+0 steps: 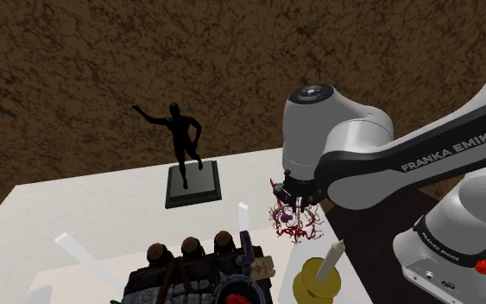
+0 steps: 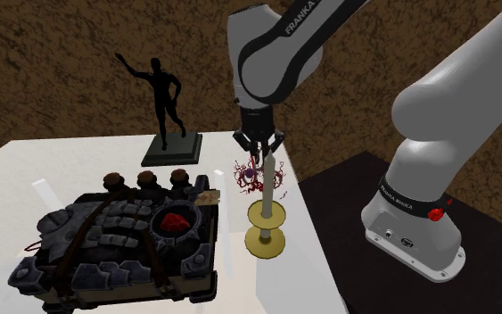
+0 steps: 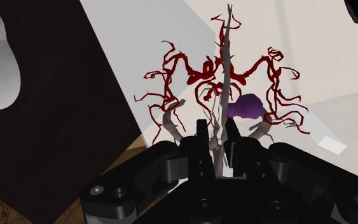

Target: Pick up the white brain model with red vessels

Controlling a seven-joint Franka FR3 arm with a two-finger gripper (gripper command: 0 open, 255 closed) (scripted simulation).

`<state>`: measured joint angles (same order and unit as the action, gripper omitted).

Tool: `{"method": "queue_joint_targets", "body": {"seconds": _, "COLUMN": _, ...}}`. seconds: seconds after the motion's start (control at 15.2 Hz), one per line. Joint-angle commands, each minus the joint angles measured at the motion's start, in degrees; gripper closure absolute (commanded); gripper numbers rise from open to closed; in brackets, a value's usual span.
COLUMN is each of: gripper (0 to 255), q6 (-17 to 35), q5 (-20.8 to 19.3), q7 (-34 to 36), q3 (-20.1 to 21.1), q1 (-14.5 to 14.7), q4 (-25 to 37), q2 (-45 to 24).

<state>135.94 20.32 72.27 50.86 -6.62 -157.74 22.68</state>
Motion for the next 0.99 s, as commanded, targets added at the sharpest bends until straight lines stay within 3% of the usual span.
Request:
{"method": "queue_joint_targets", "body": {"seconds": 0.0, "gripper": 255, "q6": -2.1, "q5": 0.5, "q7": -0.6, "q3": -1.1, "q1": 0.8, "q4": 0.5, "q2": 1.6}}
{"method": "queue_joint_targets", "body": {"seconds": 0.79, "gripper": 255, "q6": -14.8, "q5": 1.1, "q7": -2.9, "q3": -7.2, "q1": 3.9, "q4": 4.6, "q2": 10.4}}
{"method": "queue_joint_targets", "body": {"seconds": 0.92, "gripper": 255, "q6": -14.9, "q5": 1.1, "q7": -2.9, "q3": -7.3, "q1": 3.9, "q4": 4.7, "q2": 10.5}}
